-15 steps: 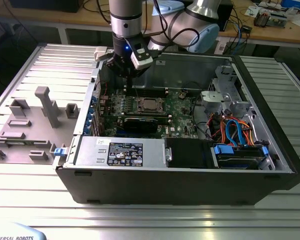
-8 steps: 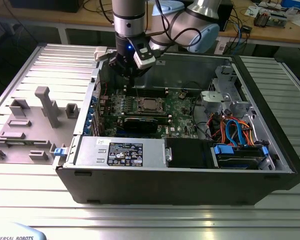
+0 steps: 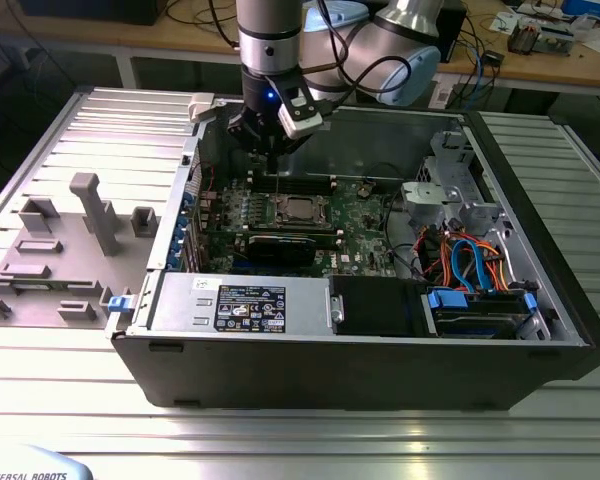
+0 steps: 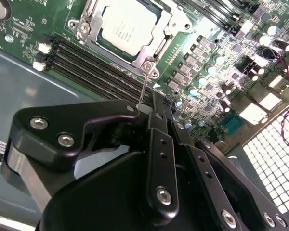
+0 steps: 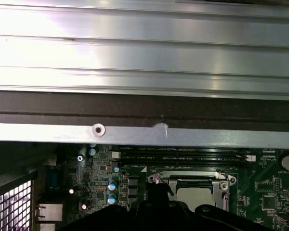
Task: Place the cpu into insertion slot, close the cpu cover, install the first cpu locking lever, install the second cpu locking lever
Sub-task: 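Install the first cpu locking lever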
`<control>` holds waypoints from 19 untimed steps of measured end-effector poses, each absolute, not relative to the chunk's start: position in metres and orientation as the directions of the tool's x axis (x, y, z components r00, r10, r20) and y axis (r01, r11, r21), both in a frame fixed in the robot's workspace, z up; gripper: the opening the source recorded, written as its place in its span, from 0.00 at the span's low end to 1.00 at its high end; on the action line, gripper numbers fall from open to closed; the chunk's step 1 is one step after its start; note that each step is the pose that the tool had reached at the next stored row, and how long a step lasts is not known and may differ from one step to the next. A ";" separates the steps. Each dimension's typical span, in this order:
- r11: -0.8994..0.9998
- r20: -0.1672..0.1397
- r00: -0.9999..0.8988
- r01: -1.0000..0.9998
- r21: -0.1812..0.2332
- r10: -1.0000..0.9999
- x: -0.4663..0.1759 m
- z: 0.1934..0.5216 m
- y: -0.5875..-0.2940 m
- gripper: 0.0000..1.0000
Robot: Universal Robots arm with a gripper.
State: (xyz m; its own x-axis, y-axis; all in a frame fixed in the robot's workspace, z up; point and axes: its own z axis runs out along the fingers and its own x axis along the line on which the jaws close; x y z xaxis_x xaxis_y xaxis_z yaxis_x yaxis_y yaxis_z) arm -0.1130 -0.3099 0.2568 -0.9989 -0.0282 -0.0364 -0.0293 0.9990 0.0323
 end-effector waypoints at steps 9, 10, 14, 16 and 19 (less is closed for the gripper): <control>0.999 -0.036 -0.999 -0.029 0.032 -0.028 -0.111 0.257 -0.310 0.11; 0.999 -0.036 -0.999 -0.029 0.032 -0.028 -0.111 0.257 -0.310 0.11; 0.999 -0.036 -0.999 -0.030 0.032 -0.028 -0.110 0.256 -0.310 0.11; 0.999 -0.037 -0.999 -0.029 0.032 -0.028 -0.107 0.256 -0.310 0.11; 0.999 -0.037 -0.999 -0.025 0.035 -0.024 -0.105 0.253 -0.313 0.11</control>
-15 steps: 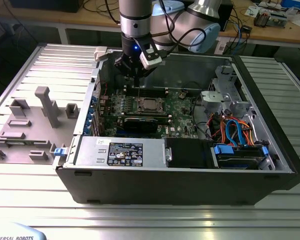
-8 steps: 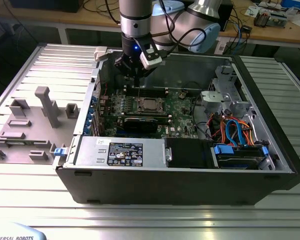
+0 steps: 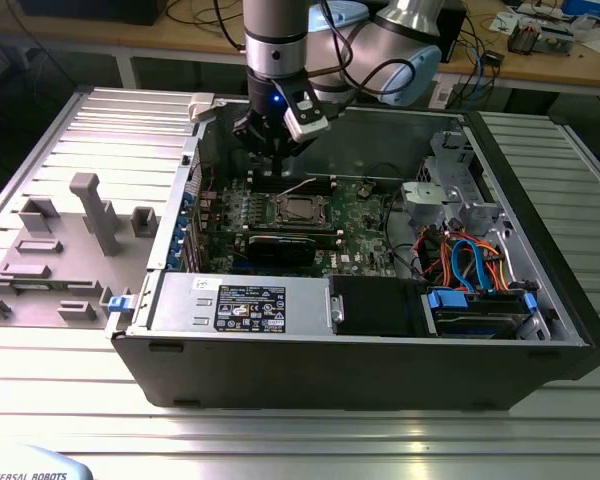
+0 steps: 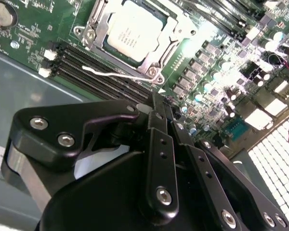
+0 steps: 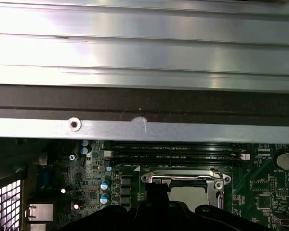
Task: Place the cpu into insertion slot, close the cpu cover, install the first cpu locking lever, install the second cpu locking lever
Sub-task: 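Install the first cpu locking lever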
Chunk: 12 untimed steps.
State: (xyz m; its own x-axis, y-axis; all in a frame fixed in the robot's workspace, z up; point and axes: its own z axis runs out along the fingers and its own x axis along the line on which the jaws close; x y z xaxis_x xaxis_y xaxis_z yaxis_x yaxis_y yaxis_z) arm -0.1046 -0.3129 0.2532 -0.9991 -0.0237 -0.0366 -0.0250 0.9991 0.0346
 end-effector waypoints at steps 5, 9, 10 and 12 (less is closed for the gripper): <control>0.999 -0.036 -0.999 -0.021 0.041 -0.020 -0.100 0.251 -0.316 0.11; 0.998 -0.037 -0.999 -0.020 0.056 -0.018 -0.098 0.250 -0.316 0.11; 0.998 -0.037 -0.999 -0.020 0.056 -0.018 -0.098 0.250 -0.316 0.11; 0.998 -0.037 -0.999 -0.020 0.056 -0.018 -0.098 0.250 -0.316 0.11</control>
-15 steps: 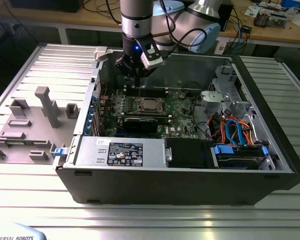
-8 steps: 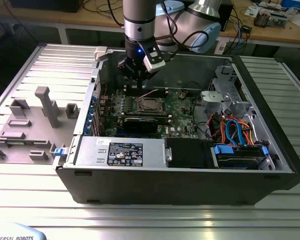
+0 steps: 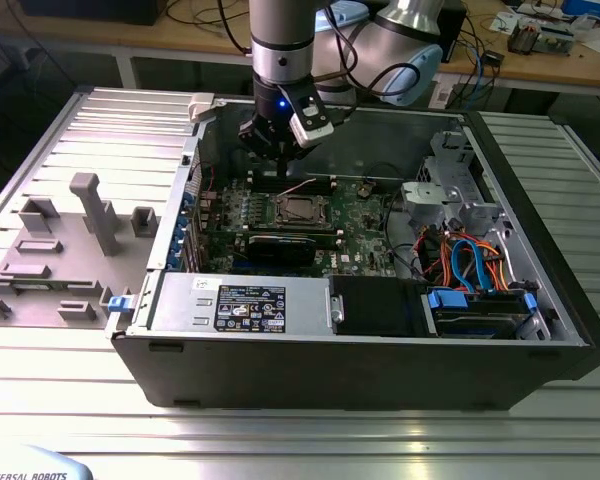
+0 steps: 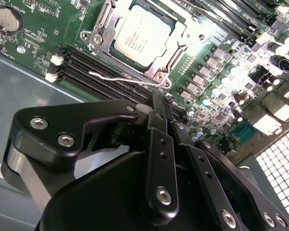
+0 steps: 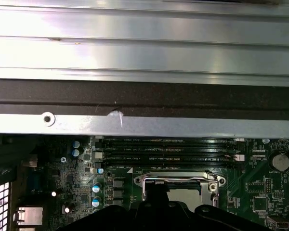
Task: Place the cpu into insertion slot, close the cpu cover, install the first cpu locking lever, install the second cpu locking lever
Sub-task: 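Install the first cpu locking lever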
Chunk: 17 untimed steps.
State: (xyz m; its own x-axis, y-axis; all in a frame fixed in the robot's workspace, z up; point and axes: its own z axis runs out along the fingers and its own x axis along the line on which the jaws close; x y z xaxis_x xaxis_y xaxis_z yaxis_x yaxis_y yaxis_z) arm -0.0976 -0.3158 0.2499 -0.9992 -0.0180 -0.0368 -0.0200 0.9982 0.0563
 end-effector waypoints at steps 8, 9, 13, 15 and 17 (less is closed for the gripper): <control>0.998 -0.037 -0.999 -0.020 0.056 -0.018 -0.098 0.249 -0.316 0.11; 0.998 -0.037 -0.999 -0.020 0.056 -0.018 -0.098 0.249 -0.316 0.11; 0.998 -0.037 -0.999 -0.020 0.056 -0.018 -0.095 0.248 -0.316 0.11; 0.998 -0.037 -0.999 -0.018 0.064 -0.016 -0.092 0.246 -0.316 0.11; 0.997 -0.037 -0.999 -0.017 0.073 -0.014 -0.090 0.245 -0.317 0.11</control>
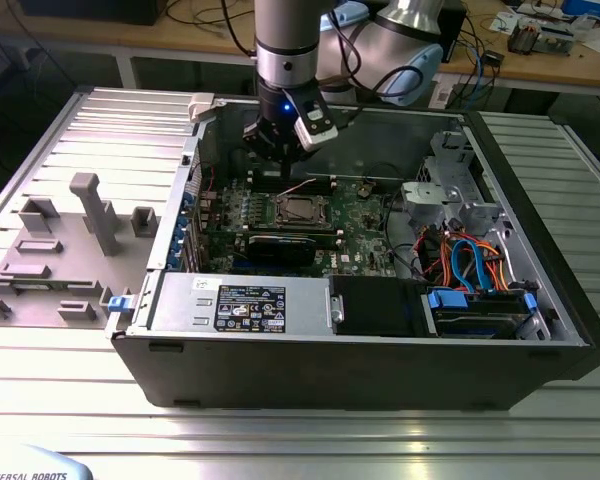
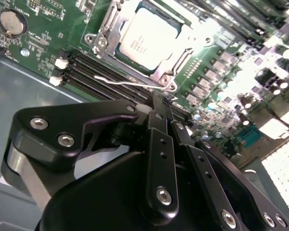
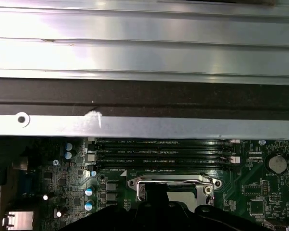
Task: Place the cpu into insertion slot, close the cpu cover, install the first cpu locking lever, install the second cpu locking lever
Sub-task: 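Install the first cpu locking lever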
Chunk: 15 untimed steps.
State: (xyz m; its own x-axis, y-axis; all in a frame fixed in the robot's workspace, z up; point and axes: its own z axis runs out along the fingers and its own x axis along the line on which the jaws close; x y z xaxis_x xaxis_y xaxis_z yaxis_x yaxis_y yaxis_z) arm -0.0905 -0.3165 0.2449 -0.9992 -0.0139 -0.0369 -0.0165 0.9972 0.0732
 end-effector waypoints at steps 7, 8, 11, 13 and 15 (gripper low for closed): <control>0.996 -0.037 -0.999 -0.035 0.078 -0.032 -0.086 0.239 -0.316 0.11; 0.996 -0.037 -0.999 -0.041 0.078 -0.039 -0.085 0.238 -0.316 0.11; 0.995 -0.037 -0.998 -0.059 0.078 -0.056 -0.081 0.236 -0.315 0.11; 0.995 -0.036 -0.998 -0.062 0.078 -0.059 -0.077 0.235 -0.313 0.11; 0.995 -0.034 -0.997 -0.065 0.078 -0.063 -0.070 0.234 -0.310 0.11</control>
State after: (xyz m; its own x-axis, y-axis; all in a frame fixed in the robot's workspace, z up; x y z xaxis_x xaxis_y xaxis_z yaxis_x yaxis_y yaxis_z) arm -0.0703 -0.3102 0.2341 -0.9974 -0.0629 -0.0343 -0.0654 0.9948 0.0784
